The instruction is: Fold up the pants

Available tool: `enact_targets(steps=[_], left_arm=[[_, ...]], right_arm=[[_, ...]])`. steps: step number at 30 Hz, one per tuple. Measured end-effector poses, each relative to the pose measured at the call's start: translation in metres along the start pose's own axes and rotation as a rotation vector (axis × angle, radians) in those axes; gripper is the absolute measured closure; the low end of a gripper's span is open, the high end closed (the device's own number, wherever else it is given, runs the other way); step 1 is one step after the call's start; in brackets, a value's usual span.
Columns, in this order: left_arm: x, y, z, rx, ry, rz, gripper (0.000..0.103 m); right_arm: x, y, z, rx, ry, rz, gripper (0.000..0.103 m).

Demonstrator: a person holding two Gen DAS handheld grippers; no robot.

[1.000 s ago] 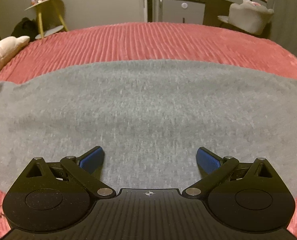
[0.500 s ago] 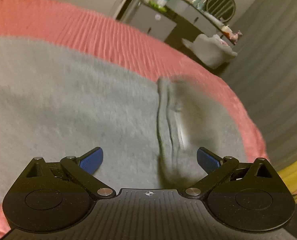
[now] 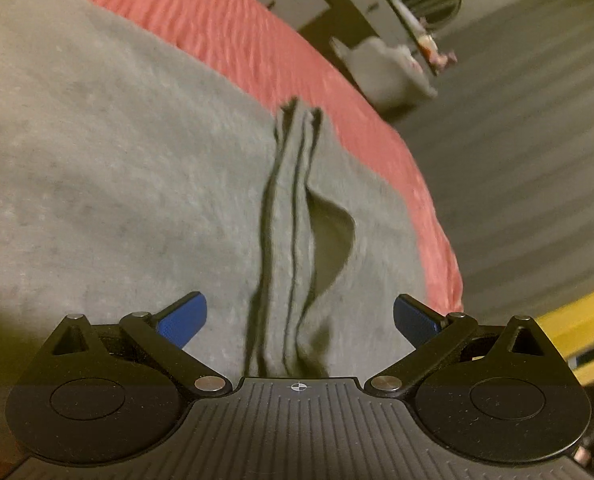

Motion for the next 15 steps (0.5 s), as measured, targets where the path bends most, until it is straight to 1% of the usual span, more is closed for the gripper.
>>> enact_targets(steps=[1, 2, 3, 4, 5, 7, 8, 9, 11, 12, 15], left_arm=[[0.001, -0.003, 0.003, -0.013, 0.002, -0.009, 0.0], [0.002, -0.007, 0.007, -0.052, 0.014, -0.022, 0.001], [-0.001, -0.012, 0.01, -0.098, 0.039, -0.039, 0.004], [-0.003, -0.018, 0.01, -0.12, 0.066, -0.066, 0.005], [-0.005, -0.023, 0.009, -0.118, 0.073, -0.075, 0.006], [-0.004, -0.029, 0.01, -0.097, 0.05, -0.054, 0.016], [-0.004, -0.032, 0.01, -0.085, 0.041, -0.05, 0.031], [-0.004, -0.034, 0.011, -0.084, 0.034, -0.052, 0.057], [-0.007, -0.044, 0.009, -0.047, 0.033, -0.075, 0.088], [-0.009, -0.046, 0.005, -0.04, 0.042, -0.079, 0.088], [-0.001, -0.036, 0.008, -0.06, 0.048, -0.04, 0.089]], right_arm=[[0.0, -0.003, 0.007, 0.005, -0.053, -0.007, 0.022], [-0.002, -0.008, 0.011, 0.013, -0.085, -0.008, 0.027], [-0.002, -0.01, 0.013, 0.024, -0.11, -0.01, 0.038], [-0.003, -0.012, 0.014, 0.032, -0.13, -0.015, 0.041], [-0.007, -0.009, 0.015, 0.033, -0.141, -0.015, 0.042], [-0.008, -0.006, 0.018, 0.039, -0.157, -0.012, 0.042], [-0.008, -0.008, 0.019, 0.038, -0.165, -0.011, 0.042], [-0.008, -0.009, 0.02, 0.034, -0.174, -0.012, 0.042], [-0.008, -0.013, 0.023, 0.024, -0.183, -0.016, 0.042], [-0.008, -0.013, 0.024, 0.026, -0.184, -0.016, 0.042], [-0.007, -0.011, 0.024, 0.044, -0.206, -0.017, 0.04]])
Point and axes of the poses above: each gripper's, at about its wrist camera, not at the fingertips, and y roughly against the way its jaws point, z to its right, x to its top, the point moved 8 cm from there along -y, roughly the way its jaws point, and after that the axes turned 7 degrees about z, right-handed, at the moved point
